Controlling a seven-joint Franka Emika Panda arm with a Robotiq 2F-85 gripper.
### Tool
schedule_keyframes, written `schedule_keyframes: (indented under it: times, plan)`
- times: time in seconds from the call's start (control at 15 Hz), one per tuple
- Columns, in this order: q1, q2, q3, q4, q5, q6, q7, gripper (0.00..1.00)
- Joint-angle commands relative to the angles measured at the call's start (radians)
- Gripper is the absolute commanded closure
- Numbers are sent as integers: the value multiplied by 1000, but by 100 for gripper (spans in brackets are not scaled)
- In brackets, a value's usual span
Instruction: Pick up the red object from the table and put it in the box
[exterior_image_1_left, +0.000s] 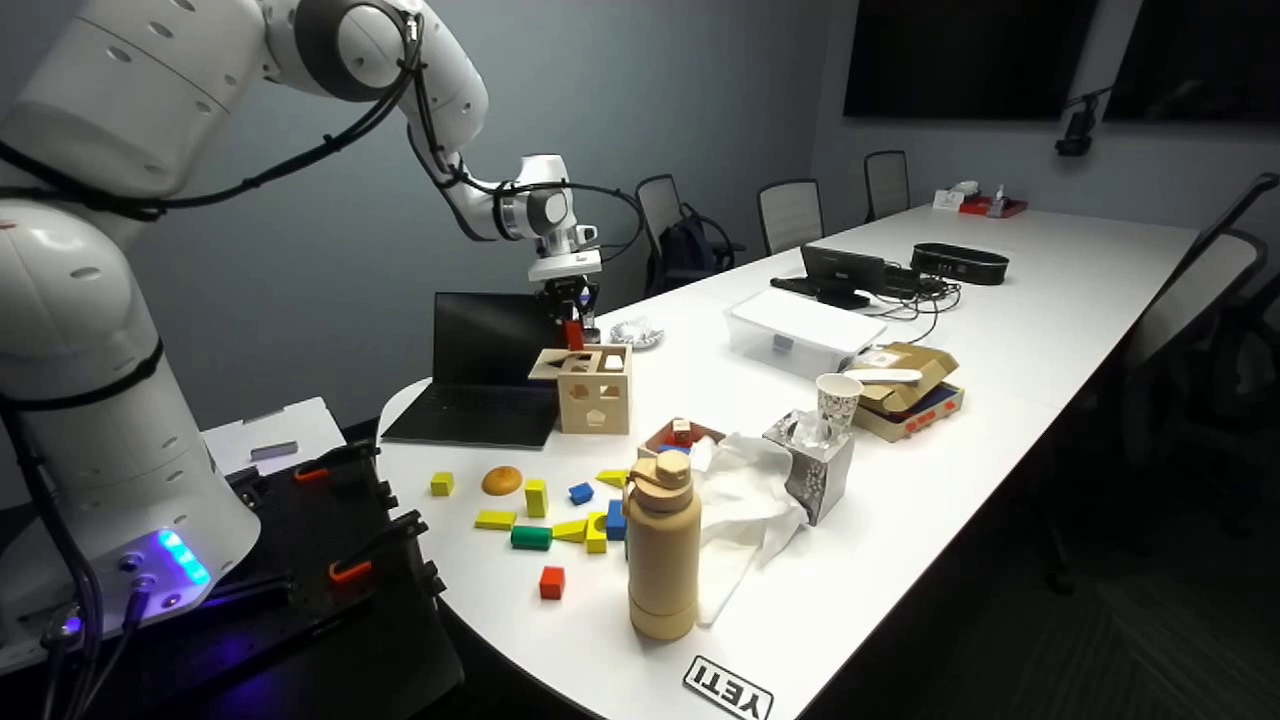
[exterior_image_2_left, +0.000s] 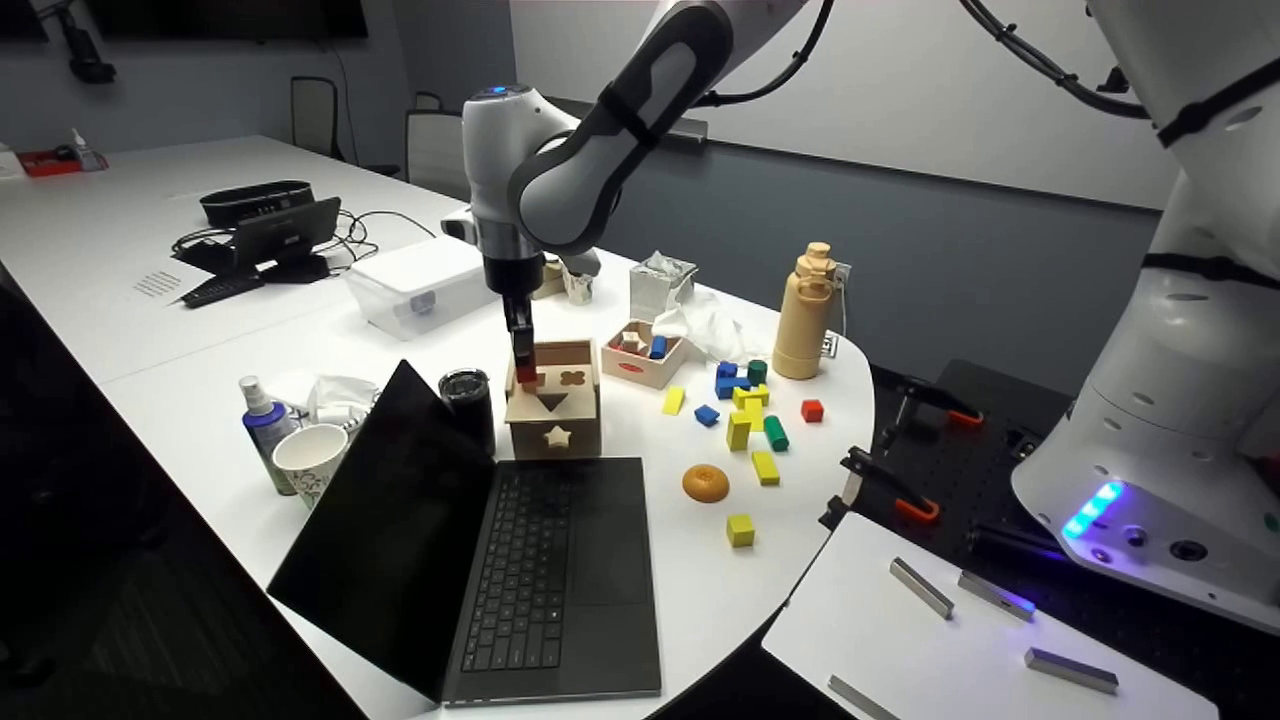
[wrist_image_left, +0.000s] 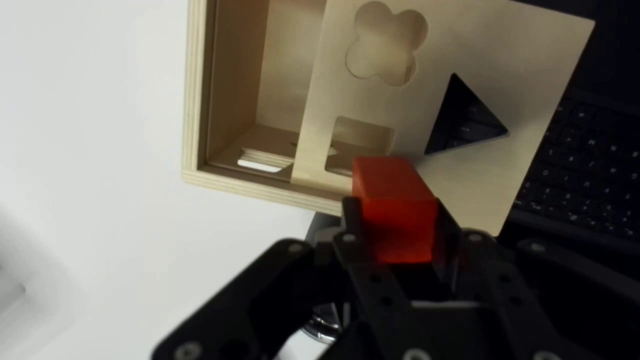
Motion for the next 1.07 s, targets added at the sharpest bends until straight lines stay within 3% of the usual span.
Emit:
schedule_keyframes:
  times: [0.0,1.0]
  plan:
    - [20,32,-16,61,-16,-27,-18,92]
    - [12,45,-31,55,-7,-28,-6,92]
